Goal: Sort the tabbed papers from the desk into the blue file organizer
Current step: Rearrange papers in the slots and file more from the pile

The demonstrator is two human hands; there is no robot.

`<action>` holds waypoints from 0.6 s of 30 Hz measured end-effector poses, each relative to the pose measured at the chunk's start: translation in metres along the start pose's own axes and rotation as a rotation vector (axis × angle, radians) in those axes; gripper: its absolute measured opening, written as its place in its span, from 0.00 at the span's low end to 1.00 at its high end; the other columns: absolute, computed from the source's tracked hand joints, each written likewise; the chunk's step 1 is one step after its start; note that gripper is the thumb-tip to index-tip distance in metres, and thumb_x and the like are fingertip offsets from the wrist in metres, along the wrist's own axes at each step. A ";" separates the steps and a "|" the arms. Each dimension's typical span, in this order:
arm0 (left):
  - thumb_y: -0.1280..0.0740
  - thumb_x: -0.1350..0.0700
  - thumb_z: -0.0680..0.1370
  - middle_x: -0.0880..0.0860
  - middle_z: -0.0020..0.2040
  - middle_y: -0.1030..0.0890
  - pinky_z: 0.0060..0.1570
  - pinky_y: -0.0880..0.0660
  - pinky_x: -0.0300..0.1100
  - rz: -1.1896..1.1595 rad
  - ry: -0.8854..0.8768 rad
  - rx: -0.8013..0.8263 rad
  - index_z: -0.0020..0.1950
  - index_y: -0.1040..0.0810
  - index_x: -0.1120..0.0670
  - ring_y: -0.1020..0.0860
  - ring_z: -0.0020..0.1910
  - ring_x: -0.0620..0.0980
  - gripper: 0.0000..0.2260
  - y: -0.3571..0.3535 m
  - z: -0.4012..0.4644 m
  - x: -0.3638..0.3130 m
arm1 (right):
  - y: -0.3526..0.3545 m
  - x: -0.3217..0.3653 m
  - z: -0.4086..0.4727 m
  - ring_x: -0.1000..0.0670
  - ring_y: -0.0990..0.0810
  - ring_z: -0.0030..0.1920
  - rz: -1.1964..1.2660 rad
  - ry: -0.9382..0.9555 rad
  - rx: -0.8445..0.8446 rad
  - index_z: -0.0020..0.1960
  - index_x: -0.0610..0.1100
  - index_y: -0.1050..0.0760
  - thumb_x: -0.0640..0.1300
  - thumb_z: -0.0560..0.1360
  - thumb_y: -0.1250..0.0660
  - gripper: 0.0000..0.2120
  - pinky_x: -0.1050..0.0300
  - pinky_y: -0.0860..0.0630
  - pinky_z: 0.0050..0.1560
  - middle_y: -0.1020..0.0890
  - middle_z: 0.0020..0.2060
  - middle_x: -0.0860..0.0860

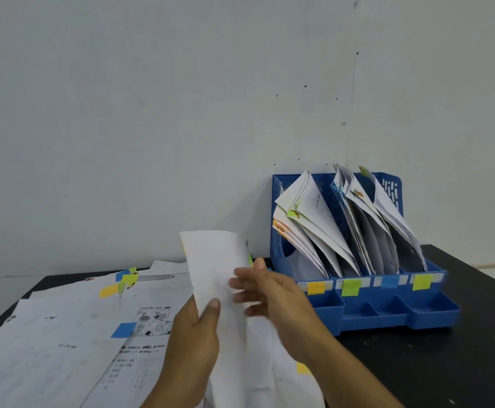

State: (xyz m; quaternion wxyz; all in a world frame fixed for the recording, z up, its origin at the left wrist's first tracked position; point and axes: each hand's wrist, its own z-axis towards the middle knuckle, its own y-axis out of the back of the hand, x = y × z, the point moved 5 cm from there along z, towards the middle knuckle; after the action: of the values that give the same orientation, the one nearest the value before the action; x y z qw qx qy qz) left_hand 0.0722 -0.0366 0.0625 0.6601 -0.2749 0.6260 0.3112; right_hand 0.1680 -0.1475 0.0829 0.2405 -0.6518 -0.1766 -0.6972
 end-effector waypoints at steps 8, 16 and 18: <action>0.41 0.52 0.83 0.37 0.48 0.23 0.57 0.27 0.49 -0.077 -0.051 0.025 0.55 0.28 0.38 0.24 0.50 0.44 0.08 -0.010 -0.003 -0.037 | 0.069 0.034 0.053 0.43 0.30 0.62 -1.374 0.384 -0.614 0.77 0.51 0.44 0.60 0.72 0.29 0.40 0.47 0.25 0.55 0.35 0.68 0.44; 0.38 0.55 0.82 0.42 0.51 0.16 0.56 0.23 0.51 -0.165 -0.147 0.195 0.61 0.21 0.43 0.18 0.53 0.48 0.12 -0.020 0.003 -0.090 | 0.122 0.071 0.073 0.44 0.22 0.52 -1.070 0.370 -0.629 0.69 0.46 0.29 0.45 0.83 0.43 0.16 0.51 0.26 0.46 0.23 0.58 0.45; 0.38 0.57 0.81 0.44 0.51 0.15 0.53 0.22 0.50 -0.197 -0.192 0.219 0.59 0.20 0.45 0.17 0.51 0.48 0.11 -0.023 0.007 -0.109 | 0.128 0.072 0.075 0.46 0.24 0.50 -1.019 0.363 -0.614 0.67 0.44 0.27 0.44 0.83 0.43 0.14 0.52 0.26 0.48 0.22 0.57 0.45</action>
State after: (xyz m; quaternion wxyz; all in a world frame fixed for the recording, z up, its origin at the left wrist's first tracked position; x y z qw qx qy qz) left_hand 0.0920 -0.0535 0.1707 0.7701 -0.2305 0.5603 0.1999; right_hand 0.2992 -0.2184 0.1528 -0.2948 -0.3960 -0.2133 -0.8431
